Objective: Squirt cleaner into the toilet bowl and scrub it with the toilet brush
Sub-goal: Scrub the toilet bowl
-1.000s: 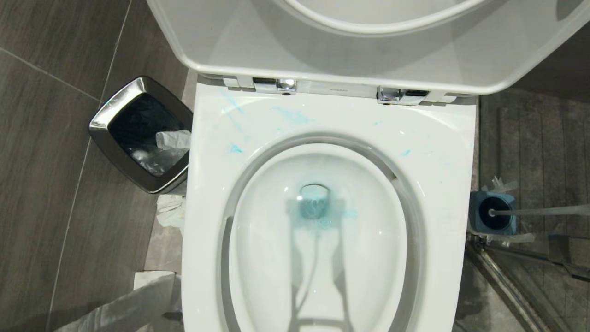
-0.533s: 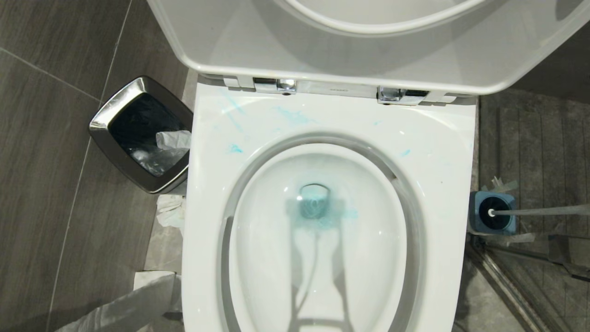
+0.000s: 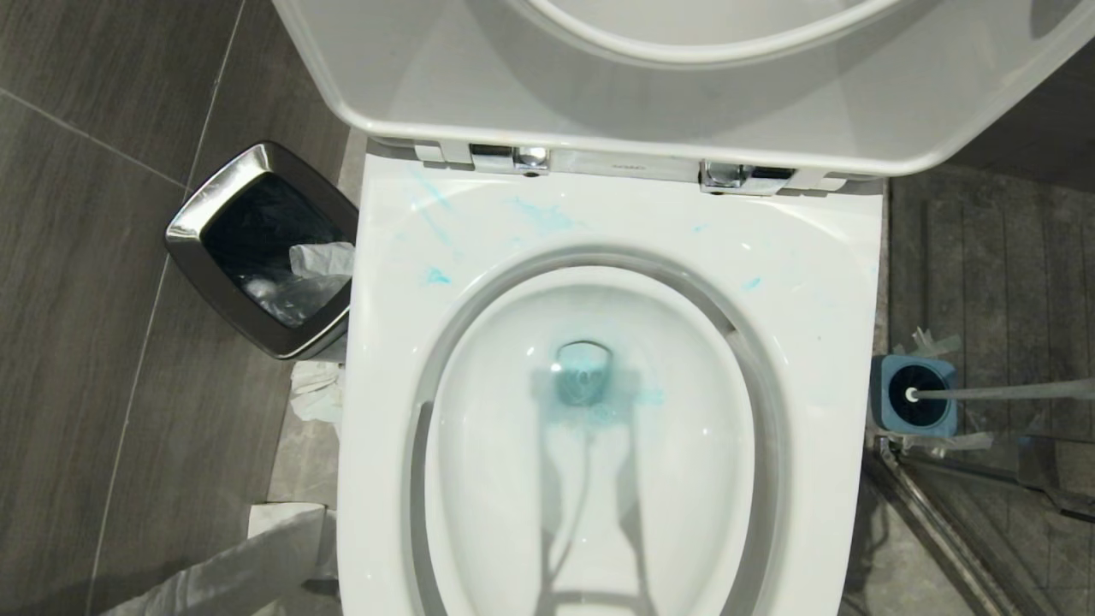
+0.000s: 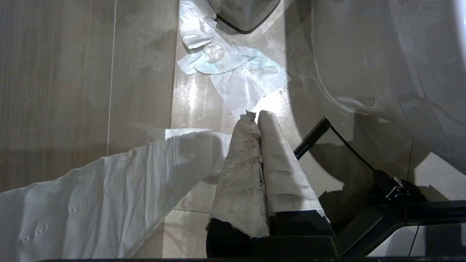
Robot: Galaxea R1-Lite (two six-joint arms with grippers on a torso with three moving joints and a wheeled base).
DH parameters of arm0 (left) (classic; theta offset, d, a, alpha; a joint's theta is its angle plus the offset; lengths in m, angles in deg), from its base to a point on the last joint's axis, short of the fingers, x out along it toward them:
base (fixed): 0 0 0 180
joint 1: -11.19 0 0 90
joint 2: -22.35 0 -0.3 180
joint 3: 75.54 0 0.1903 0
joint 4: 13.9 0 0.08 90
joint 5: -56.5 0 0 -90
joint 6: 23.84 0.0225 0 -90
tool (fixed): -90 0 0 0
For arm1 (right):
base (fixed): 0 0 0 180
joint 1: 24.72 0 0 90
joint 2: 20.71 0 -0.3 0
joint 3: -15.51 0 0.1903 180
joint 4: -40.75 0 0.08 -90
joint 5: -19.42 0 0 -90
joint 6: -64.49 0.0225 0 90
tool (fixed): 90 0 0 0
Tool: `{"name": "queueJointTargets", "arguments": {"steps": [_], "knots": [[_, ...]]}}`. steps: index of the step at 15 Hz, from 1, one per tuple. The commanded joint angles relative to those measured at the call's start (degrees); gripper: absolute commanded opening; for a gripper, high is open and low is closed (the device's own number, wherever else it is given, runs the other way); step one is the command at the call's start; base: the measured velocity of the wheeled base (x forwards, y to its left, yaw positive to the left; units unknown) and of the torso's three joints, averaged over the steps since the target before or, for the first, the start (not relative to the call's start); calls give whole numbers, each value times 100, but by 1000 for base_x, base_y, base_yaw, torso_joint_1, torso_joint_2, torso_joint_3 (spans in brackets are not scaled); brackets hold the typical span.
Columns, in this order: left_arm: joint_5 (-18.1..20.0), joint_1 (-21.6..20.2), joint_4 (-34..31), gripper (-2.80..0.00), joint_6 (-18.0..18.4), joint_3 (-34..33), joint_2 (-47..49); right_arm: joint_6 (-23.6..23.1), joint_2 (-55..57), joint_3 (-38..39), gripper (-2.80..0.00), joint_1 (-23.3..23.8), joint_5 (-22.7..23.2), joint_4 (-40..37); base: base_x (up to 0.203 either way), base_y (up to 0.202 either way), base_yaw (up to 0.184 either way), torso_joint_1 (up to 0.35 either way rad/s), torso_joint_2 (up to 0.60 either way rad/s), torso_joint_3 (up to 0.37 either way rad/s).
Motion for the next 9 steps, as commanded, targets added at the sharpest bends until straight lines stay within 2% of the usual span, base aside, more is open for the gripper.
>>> {"name": "queueJointTargets", "arguments": {"steps": [1, 2, 6, 9], "knots": [[1, -4, 0, -280, 0, -9, 9, -73, 224, 572, 0, -3, 4, 1297, 0, 0, 0, 0, 0, 0], [1, -4, 0, -280, 0, -9, 9, -142, 310, 670, 0, -3, 9, 1549, 0, 0, 0, 0, 0, 0], [1, -4, 0, -280, 0, -9, 9, -225, 492, 654, 0, -1, 40, 1320, 0, 0, 0, 0, 0, 0], [1, -4, 0, -280, 0, -9, 9, -227, 670, 654, 0, 97, -140, 985, 0, 0, 0, 0, 0, 0]]}}
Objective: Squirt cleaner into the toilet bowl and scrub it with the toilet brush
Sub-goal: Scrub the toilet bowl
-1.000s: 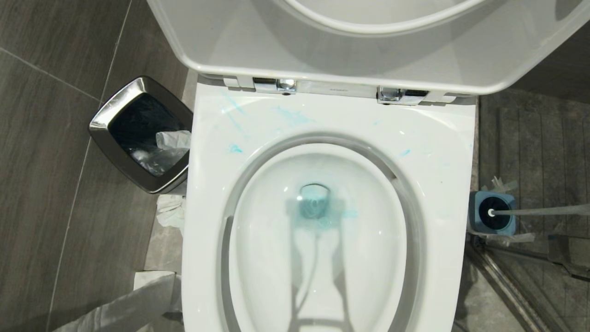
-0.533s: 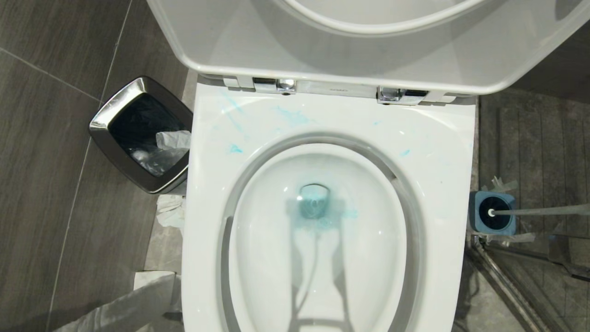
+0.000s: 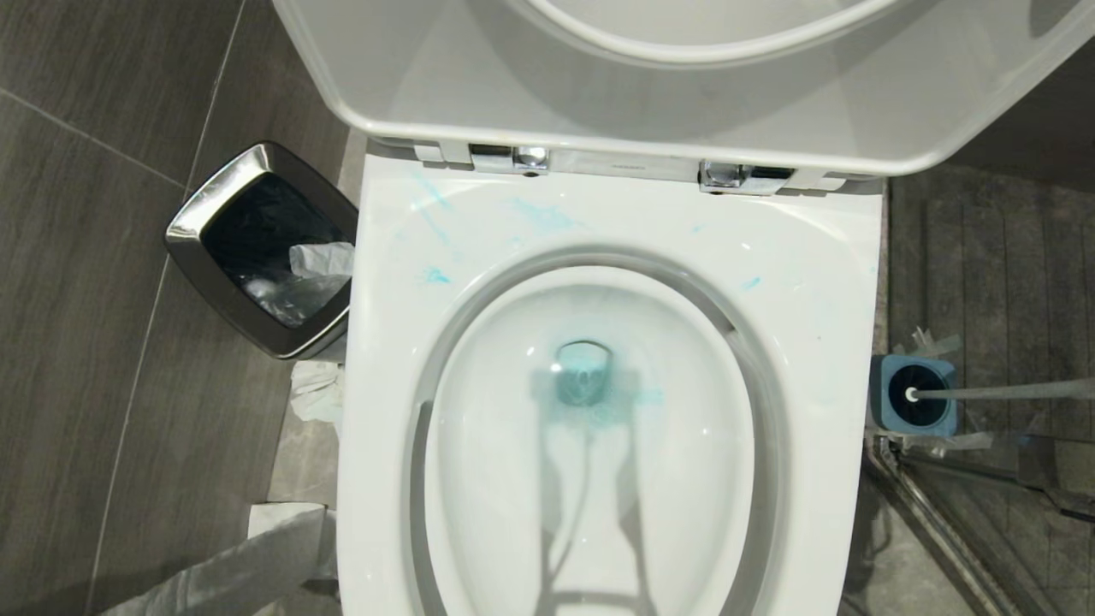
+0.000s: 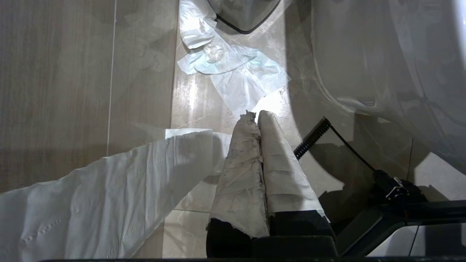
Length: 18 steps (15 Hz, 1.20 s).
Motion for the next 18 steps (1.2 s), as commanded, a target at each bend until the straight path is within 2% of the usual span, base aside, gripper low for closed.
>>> {"name": "queueJointTargets", "arguments": {"steps": [1, 4, 9, 15, 18], "knots": [[0, -2, 0, -280, 1, -9, 9, -7, 226, 141, 0, 98, -87, 1, 0, 0, 0, 0, 0, 0], [0, -2, 0, -280, 1, -9, 9, 2, 694, 141, 0, 217, -150, 114, 0, 0, 0, 0, 0, 0], [0, -2, 0, -280, 1, -9, 9, 118, 1689, 141, 0, 235, -164, 949, 0, 0, 0, 0, 0, 0], [0, -2, 0, -280, 1, -9, 9, 1021, 2869, 135, 0, 234, -205, 2467, 0, 0, 0, 0, 0, 0], [0, -2, 0, -280, 1, -9, 9, 1300, 3208, 67, 0, 225, -343, 2640, 0, 0, 0, 0, 0, 0]]}}
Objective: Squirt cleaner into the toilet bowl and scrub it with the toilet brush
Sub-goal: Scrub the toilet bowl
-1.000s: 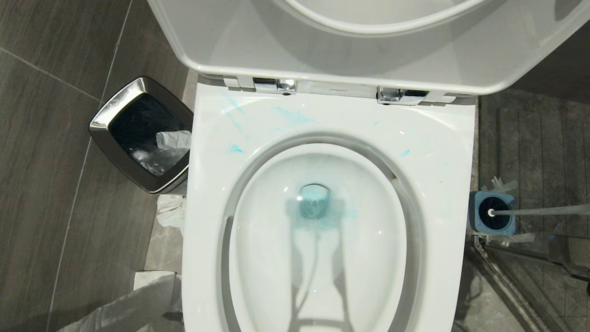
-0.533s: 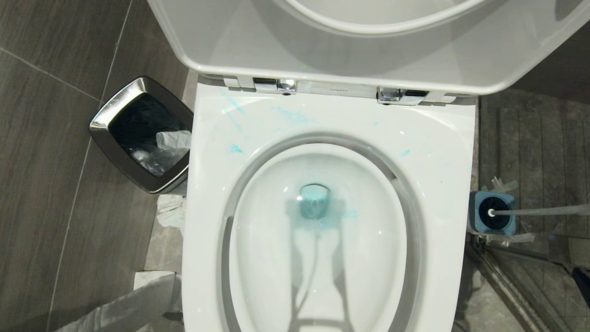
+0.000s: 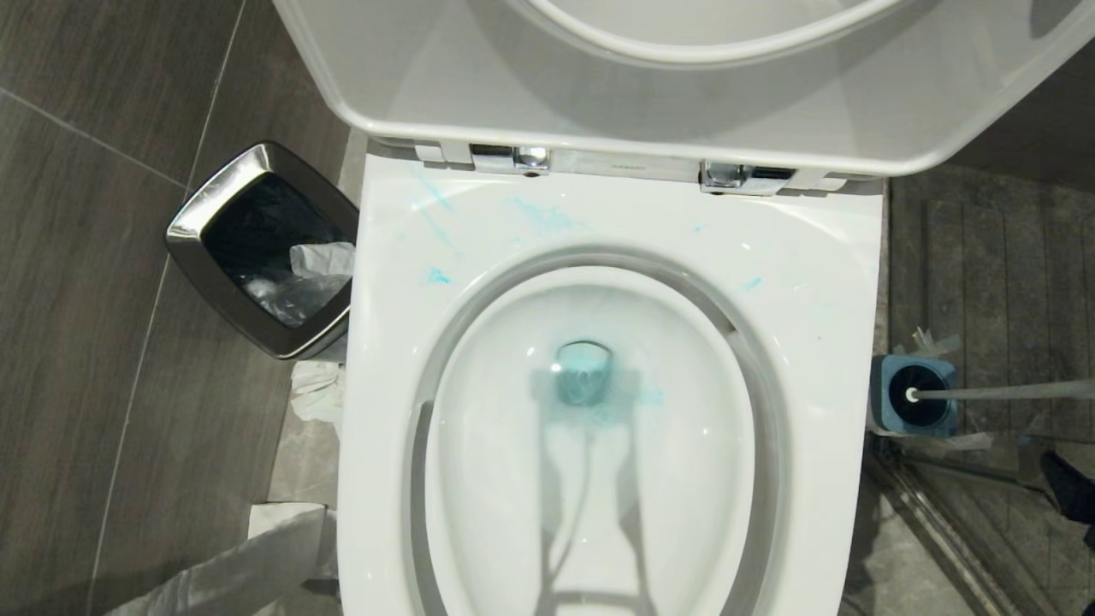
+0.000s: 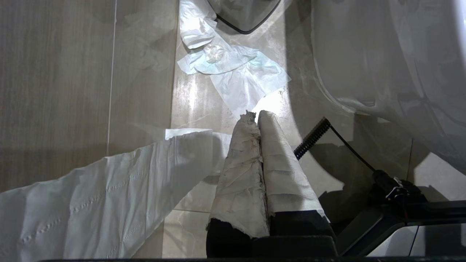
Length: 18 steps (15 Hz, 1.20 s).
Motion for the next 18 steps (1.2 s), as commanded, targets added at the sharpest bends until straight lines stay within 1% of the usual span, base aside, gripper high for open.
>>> {"name": "queueJointTargets", "arguments": {"steps": [1, 3, 8, 11, 18], "knots": [[-1, -4, -2, -280, 2, -9, 9, 14, 327, -20, 0, -4, -5, 40, 0, 0, 0, 0, 0, 0], [-1, -4, -2, -280, 2, -9, 9, 22, 508, -248, 0, -33, -5, 30, 0, 0, 0, 0, 0, 0], [-1, -4, 6, -280, 2, -9, 9, -44, 767, -639, 0, -562, -5, 23, 0, 0, 0, 0, 0, 0], [-1, -4, -2, -280, 2, -9, 9, -48, 923, -791, 0, -570, -6, 30, 0, 0, 0, 0, 0, 0], [-1, -4, -2, -280, 2, -9, 9, -39, 1286, -1492, 0, -567, -58, 41, 0, 0, 0, 0, 0, 0]]}}
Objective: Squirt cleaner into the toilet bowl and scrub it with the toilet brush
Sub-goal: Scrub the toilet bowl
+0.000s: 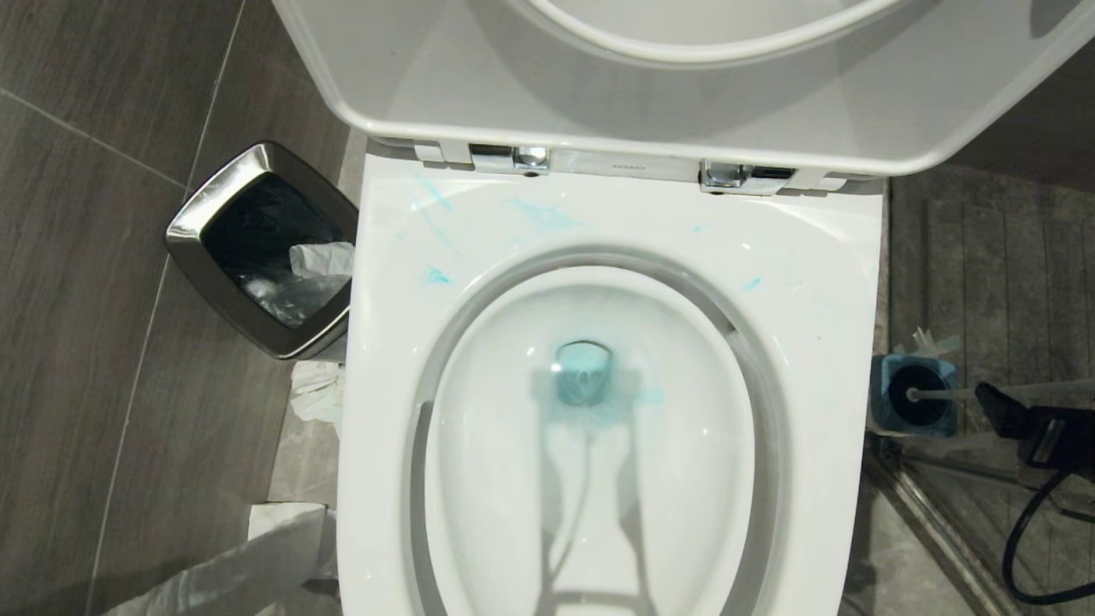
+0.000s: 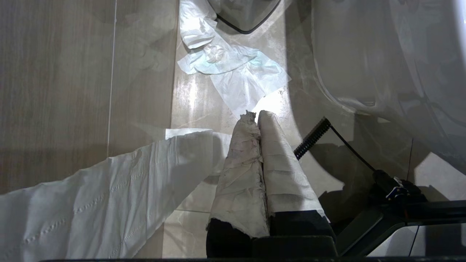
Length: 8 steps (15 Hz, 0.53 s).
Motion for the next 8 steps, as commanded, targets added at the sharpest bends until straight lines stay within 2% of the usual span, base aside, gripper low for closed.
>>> {"name": "queueJointTargets", "arguments": {"steps": [1, 8], "knots": [[0, -2, -2, -280, 2, -9, 9, -5, 153, -160, 0, 2, -4, 37, 0, 0, 0, 0, 0, 0], [0, -2, -2, -280, 2, -9, 9, -14, 533, -550, 0, -9, -39, 380, 0, 0, 0, 0, 0, 0]]}}
